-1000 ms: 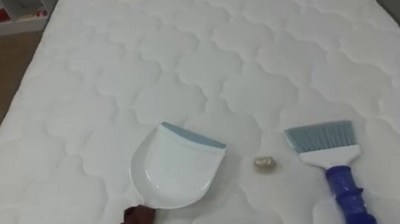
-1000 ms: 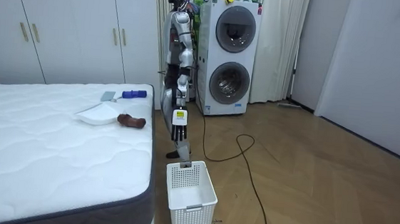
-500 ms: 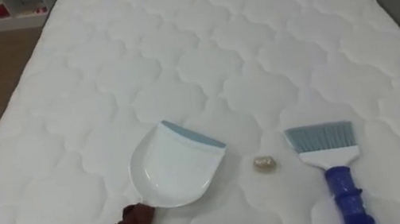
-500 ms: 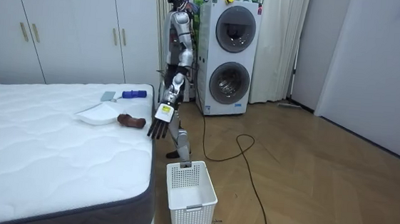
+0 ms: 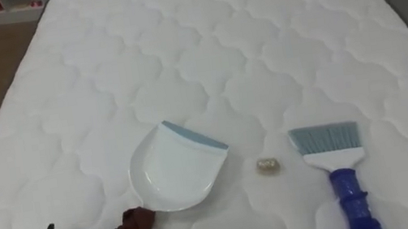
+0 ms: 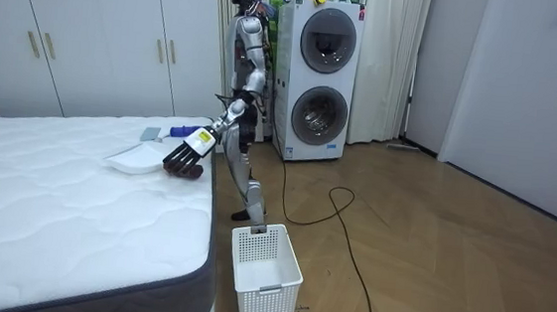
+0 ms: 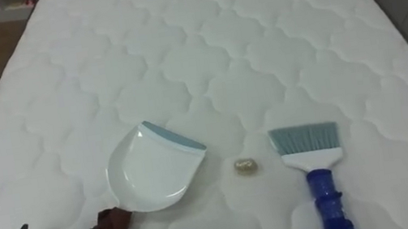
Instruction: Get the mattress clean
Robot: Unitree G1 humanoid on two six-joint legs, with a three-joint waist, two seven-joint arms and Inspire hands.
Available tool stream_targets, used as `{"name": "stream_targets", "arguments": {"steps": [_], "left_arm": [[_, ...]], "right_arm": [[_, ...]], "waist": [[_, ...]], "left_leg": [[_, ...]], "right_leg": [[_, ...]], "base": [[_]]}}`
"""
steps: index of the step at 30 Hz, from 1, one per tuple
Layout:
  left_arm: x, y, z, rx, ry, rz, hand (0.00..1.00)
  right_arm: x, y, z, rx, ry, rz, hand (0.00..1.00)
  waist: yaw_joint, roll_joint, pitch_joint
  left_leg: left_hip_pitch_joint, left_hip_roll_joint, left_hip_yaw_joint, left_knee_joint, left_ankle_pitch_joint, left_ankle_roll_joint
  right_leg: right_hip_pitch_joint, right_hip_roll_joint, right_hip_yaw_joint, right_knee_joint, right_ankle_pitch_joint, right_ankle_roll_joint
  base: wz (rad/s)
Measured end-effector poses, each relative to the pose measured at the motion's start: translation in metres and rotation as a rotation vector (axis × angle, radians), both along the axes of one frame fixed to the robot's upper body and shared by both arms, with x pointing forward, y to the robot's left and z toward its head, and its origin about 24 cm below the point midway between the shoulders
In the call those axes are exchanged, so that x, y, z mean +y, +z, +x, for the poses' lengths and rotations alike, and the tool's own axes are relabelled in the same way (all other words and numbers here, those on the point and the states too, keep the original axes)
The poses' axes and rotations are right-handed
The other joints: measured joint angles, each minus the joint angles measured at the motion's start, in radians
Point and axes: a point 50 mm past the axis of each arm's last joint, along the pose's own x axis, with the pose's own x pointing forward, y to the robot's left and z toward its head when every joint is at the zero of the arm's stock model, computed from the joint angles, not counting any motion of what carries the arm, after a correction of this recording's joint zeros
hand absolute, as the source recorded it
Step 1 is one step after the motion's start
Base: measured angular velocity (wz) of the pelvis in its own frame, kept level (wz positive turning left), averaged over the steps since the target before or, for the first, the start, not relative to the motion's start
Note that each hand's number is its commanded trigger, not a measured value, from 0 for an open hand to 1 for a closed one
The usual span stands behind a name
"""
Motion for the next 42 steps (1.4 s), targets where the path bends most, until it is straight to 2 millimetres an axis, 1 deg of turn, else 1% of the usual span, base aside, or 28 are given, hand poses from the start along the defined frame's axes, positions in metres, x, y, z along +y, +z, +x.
{"name": "stream_targets", "arguments": {"steps": [6,8,13,15,21,22,23,24,26,28,31,32,35,36,37,39,40,42], "left_arm": [[-0.005,0.003,0.008,-0.037,-0.027,0.005,0.0],[-0.004,0.004,0.009,-0.039,-0.028,0.01,0.0],[-0.003,0.006,0.015,-0.056,-0.023,0.001,0.0],[-0.005,0.006,0.017,-0.058,-0.037,-0.004,0.0],[-0.012,0.006,0.022,-0.055,-0.089,-0.011,0.0],[-0.013,0.006,0.023,-0.057,-0.091,-0.011,0.0],[-0.013,0.006,0.023,-0.058,-0.094,-0.012,0.0],[-0.013,0.006,0.024,-0.059,-0.096,-0.012,0.0],[-0.016,0.007,0.027,-0.06,-0.108,-0.014,0.0],[-0.017,0.006,0.031,-0.055,-0.114,-0.016,0.0],[-0.018,0.004,0.042,-0.045,-0.119,-0.032,0.0],[-0.018,0.004,0.047,-0.045,-0.121,-0.034,0.0],[-0.019,0.007,0.057,-0.056,-0.13,-0.035,0.0],[-0.02,0.009,0.061,-0.066,-0.135,-0.035,0.0],[-0.021,0.009,0.065,-0.064,-0.142,-0.034,0.0],[-0.023,0.008,0.069,-0.052,-0.152,-0.038,0.0],[-0.025,0.006,0.069,-0.036,-0.164,-0.04,0.0],[-0.027,0.004,0.071,-0.02,-0.181,-0.046,0.0]], "right_arm": [[0.002,0.0,0.0,-0.002,0.012,0.019,0.0],[0.002,0.0,0.001,-0.005,0.013,0.023,0.0],[0.004,-0.001,0.002,-0.007,0.012,0.026,0.0],[0.004,-0.001,0.002,-0.008,0.008,0.028,0.0],[0.002,0.0,0.004,-0.026,-0.005,0.021,0.0],[0.0,0.001,0.004,-0.028,-0.006,0.018,0.0],[-0.001,0.001,0.005,-0.031,-0.004,0.015,0.0],[-0.001,0.001,0.005,-0.034,-0.003,0.014,0.0],[-0.002,0.002,0.009,-0.049,0.005,0.009,0.0],[-0.003,0.003,0.012,-0.06,0.014,0.008,0.0],[-0.004,0.004,0.019,-0.068,0.033,0.006,0.0],[-0.004,0.005,0.024,-0.071,0.044,0.005,0.0],[-0.003,0.005,0.03,-0.073,0.057,0.002,0.0],[-0.003,0.006,0.035,-0.082,0.065,-0.004,0.0],[-0.004,0.006,0.036,-0.081,0.073,-0.013,0.0],[-0.005,0.007,0.04,-0.086,0.088,-0.025,0.0],[-0.006,0.008,0.044,-0.089,0.105,-0.033,0.0],[-0.005,0.008,0.048,-0.093,0.118,-0.04,0.0]], "waist": [[-0.003,-0.006,0.0003],[-0.016,-0.008,0.0001],[-0.026,-0.01,0.001],[-0.027,-0.007,0.0024],[-0.035,0.009,-0.0008],[-0.038,0.015,0.0006],[-0.041,0.02,0.0002],[-0.044,0.021,-0.0007],[-0.05,0.028,-0.0053],[-0.054,0.033,-0.0052],[-0.057,0.035,-0.0035],[-0.057,0.035,-0.0022],[-0.062,0.034,0.0006],[-0.065,0.034,0.0034],[-0.071,0.035,0.0066],[-0.076,0.04,0.0148],[-0.077,0.043,0.0171],[-0.079,0.045,0.018]], "left_leg": [[0.0,0.0,-0.002,0.001,0.0,0.0],[0.0,0.0,-0.002,0.001,0.0,0.0],[-0.002,0.0,-0.004,0.001,0.0,0.0],[-0.005,0.0,-0.007,0.001,0.0,0.0],[-0.034,0.0,-0.01,0.007,0.0,0.0],[-0.036,0.0,-0.01,0.007,0.0,0.0],[-0.04,0.0,-0.01,0.009,0.0,0.0],[-0.042,0.0,-0.01,0.01,0.0,0.0],[-0.07,0.0,-0.005,0.019,0.0,0.0],[-0.093,0.001,-0.007,0.027,0.001,0.0],[-0.128,0.002,-0.01,0.04,0.003,0.0],[-0.141,0.001,-0.01,0.04,0.007,0.001],[-0.174,0.0,-0.015,0.041,0.015,0.001],[-0.19,-0.001,-0.019,0.043,0.019,0.001],[-0.208,-0.001,-0.027,0.051,0.02,0.0],[-0.229,-0.001,-0.03,0.06,0.02,0.0],[-0.244,-0.001,-0.032,0.066,0.02,0.0],[-0.265,-0.001,-0.037,0.072,0.02,-0.001]], "right_leg": [[0.0,0.0,0.002,-0.001,0.0,0.0],[0.0,0.0,0.001,-0.001,0.0,0.0],[0.0,0.0,0.001,-0.002,0.002,0.0],[0.001,0.0,-0.002,-0.003,0.003,0.0],[-0.022,-0.001,-0.008,-0.003,0.009,-0.001],[-0.026,-0.001,-0.008,-0.003,0.009,-0.001],[-0.031,-0.001,-0.009,-0.002,0.009,-0.001],[-0.033,-0.001,-0.01,-0.002,0.009,-0.001],[-0.059,-0.003,-0.014,0.002,0.01,-0.002],[-0.078,-0.004,-0.017,0.009,0.011,-0.004],[-0.109,-0.004,-0.022,0.021,0.012,-0.006],[-0.125,-0.006,-0.021,0.03,0.013,-0.006],[-0.161,-0.009,-0.027,0.044,0.013,-0.008],[-0.177,-0.01,-0.032,0.053,0.014,-0.008],[-0.189,-0.011,-0.036,0.055,0.014,-0.008],[-0.206,-0.011,-0.042,0.057,0.015,-0.01],[-0.217,-0.011,-0.043,0.057,0.015,-0.011],[-0.235,-0.011,-0.046,0.061,0.016,-0.012]], "base": [[0.0],[0.0],[0.0],[0.04],[0.01],[0.0],[0.0],[0.0],[0.0],[0.02],[0.01],[0.0],[0.04],[0.13],[0.17],[0.09],[0.04],[0.06]]}}
